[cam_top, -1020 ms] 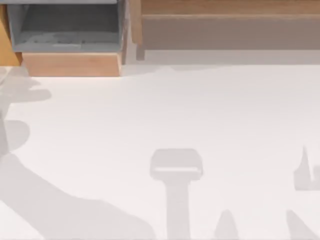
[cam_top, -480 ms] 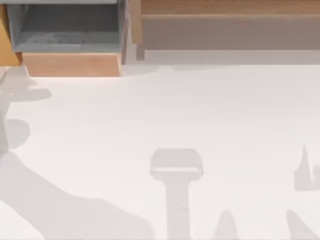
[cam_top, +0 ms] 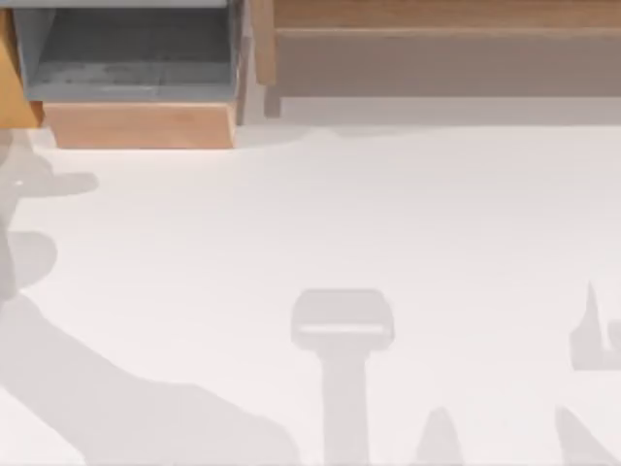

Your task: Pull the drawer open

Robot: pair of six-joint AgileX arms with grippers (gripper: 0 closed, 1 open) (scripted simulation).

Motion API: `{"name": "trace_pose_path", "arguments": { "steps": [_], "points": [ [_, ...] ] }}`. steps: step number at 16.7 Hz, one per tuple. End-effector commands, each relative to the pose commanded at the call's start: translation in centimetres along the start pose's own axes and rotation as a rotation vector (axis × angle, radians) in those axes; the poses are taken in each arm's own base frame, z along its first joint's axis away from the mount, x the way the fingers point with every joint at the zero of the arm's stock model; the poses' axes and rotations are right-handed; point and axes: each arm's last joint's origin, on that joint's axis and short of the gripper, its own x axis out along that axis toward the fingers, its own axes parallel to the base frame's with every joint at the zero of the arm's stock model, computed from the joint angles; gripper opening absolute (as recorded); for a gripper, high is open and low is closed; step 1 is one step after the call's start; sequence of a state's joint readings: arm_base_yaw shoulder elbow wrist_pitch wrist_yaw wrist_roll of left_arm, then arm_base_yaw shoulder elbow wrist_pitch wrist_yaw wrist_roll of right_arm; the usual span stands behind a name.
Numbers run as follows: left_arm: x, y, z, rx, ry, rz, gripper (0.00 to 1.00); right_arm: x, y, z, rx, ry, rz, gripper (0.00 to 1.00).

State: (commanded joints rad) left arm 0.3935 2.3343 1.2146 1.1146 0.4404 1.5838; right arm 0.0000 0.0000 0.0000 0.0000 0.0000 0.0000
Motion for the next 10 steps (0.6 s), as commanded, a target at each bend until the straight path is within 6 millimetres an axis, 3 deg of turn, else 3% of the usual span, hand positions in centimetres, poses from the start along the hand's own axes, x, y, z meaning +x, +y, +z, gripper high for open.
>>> {"name": "trace_pose_path", "arguments": {
  "steps": [10],
  "points": [
    [-0.18, -0.47, -0.18, -0.013, 0.004, -0.016, 0.00, 0.00, 0.00, 0.00, 0.000, 0.000, 0.000, 1.00]
  ]
}}
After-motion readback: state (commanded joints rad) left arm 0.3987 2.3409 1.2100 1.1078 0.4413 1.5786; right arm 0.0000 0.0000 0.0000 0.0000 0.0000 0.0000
